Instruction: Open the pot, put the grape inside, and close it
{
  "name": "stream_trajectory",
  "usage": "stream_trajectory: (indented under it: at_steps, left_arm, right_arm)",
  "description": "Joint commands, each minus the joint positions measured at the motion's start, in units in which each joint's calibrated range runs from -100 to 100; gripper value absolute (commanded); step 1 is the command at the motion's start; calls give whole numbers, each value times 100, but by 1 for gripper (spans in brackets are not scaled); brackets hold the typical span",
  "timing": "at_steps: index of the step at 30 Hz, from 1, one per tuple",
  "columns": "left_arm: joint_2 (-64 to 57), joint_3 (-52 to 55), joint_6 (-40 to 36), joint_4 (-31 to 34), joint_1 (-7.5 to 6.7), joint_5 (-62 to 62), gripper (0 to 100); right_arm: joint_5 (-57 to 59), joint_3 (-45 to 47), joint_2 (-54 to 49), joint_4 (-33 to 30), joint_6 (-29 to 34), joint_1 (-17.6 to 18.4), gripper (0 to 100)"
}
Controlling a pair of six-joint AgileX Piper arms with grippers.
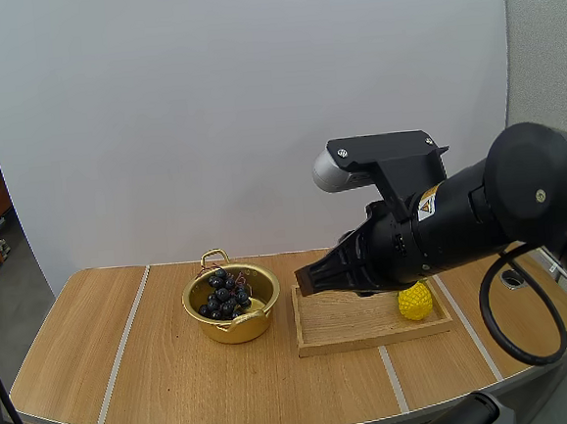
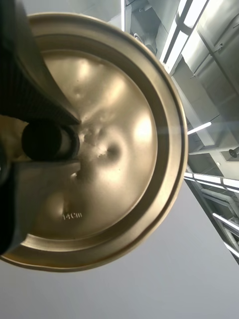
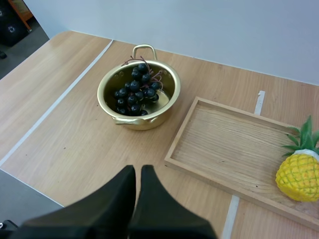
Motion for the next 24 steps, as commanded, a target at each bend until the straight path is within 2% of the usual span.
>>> stream_trajectory:
  at_steps: [1,24]
  left_arm:
    - [-20,-37,-30,0,-13,-206,0]
    - [-20,-37,-30,0,-13,-187,0]
  right_arm:
    - [-304,121,-141,134,-274,-65,0]
    - [-410,121,-141,256,-327,-65,0]
